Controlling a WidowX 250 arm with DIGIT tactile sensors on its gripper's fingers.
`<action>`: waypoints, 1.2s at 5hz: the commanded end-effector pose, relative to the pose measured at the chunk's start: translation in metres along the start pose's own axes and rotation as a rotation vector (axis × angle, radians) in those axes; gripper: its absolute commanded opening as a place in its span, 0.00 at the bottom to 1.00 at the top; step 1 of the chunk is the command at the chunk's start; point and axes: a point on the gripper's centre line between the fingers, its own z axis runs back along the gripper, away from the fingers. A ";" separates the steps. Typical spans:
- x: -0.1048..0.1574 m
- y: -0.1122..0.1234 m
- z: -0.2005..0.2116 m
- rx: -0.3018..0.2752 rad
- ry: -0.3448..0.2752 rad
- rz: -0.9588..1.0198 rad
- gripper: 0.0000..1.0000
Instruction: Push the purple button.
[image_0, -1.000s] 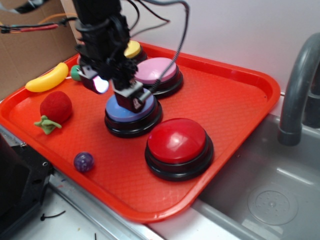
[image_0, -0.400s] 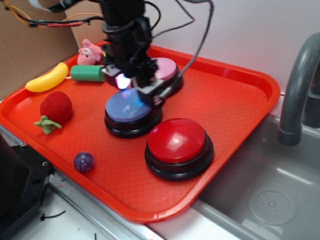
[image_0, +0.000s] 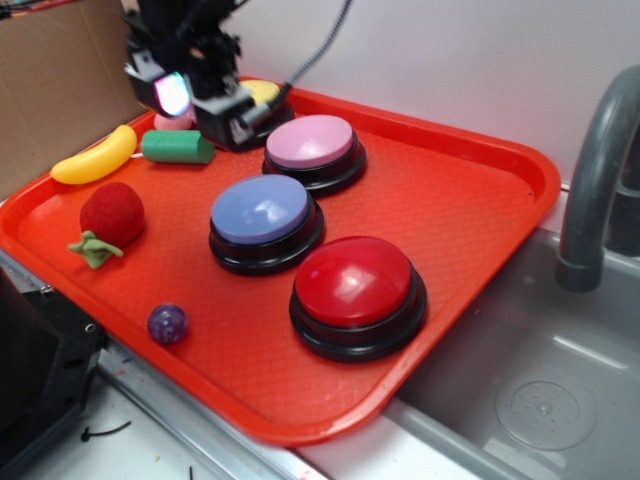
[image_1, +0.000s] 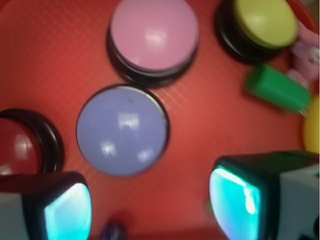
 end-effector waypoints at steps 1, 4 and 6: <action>0.002 0.005 0.035 -0.027 -0.069 0.023 1.00; 0.001 0.008 0.062 0.003 -0.082 0.057 1.00; 0.001 0.009 0.072 -0.001 -0.091 0.068 1.00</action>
